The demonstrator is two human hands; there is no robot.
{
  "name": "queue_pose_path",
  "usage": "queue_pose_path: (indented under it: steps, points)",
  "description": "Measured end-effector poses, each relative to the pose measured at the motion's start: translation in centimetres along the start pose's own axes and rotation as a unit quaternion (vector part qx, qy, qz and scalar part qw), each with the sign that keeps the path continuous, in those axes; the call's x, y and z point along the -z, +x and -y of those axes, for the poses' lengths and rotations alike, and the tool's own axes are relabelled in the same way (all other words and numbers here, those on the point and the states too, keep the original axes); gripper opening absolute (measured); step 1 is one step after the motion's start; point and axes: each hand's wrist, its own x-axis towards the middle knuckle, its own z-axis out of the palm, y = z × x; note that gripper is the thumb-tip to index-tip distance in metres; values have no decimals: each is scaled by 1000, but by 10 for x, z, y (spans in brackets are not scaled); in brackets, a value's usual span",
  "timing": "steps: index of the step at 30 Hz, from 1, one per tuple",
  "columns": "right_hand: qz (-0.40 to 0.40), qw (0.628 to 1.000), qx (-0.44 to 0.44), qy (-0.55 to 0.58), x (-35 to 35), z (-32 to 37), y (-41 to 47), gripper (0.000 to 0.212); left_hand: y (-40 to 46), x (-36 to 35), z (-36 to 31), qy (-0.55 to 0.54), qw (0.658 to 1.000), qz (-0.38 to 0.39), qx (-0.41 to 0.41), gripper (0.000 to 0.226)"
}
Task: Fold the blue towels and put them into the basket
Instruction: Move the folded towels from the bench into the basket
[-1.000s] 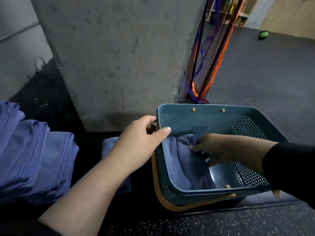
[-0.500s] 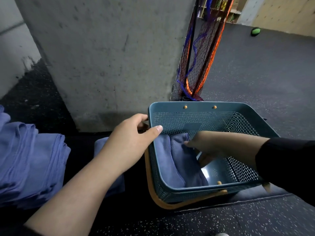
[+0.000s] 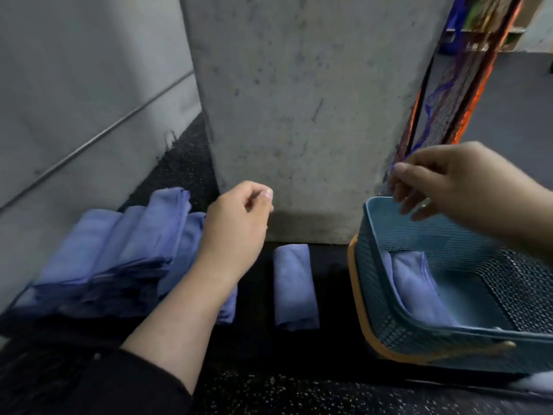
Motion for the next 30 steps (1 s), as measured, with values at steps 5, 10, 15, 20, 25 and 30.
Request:
queue_pose_path:
  steps: [5,10,15,20,25,30]
  points:
    - [31,994,12,105,-65,60,-6,24,-27,37,7,60,996,60,-17,16]
    - [74,996,-52,10,-159,47,-7,22,-50,62,19,180,969,169,-20,15]
    - [152,954,-235,-111,-224,-20,-7,57,-62,85,36,274,913,300,30,24]
    - [125,929,-342,-59,-236,-39,-7,67,-71,90,53,332,862,380,47,37]
    - [76,919,-374,93,-247,-42,-24,53,-71,88,59,334,858,386,57,41]
    - [1,892,-315,324,-238,-6,-31,27,-67,73,57,299,897,311,91,63]
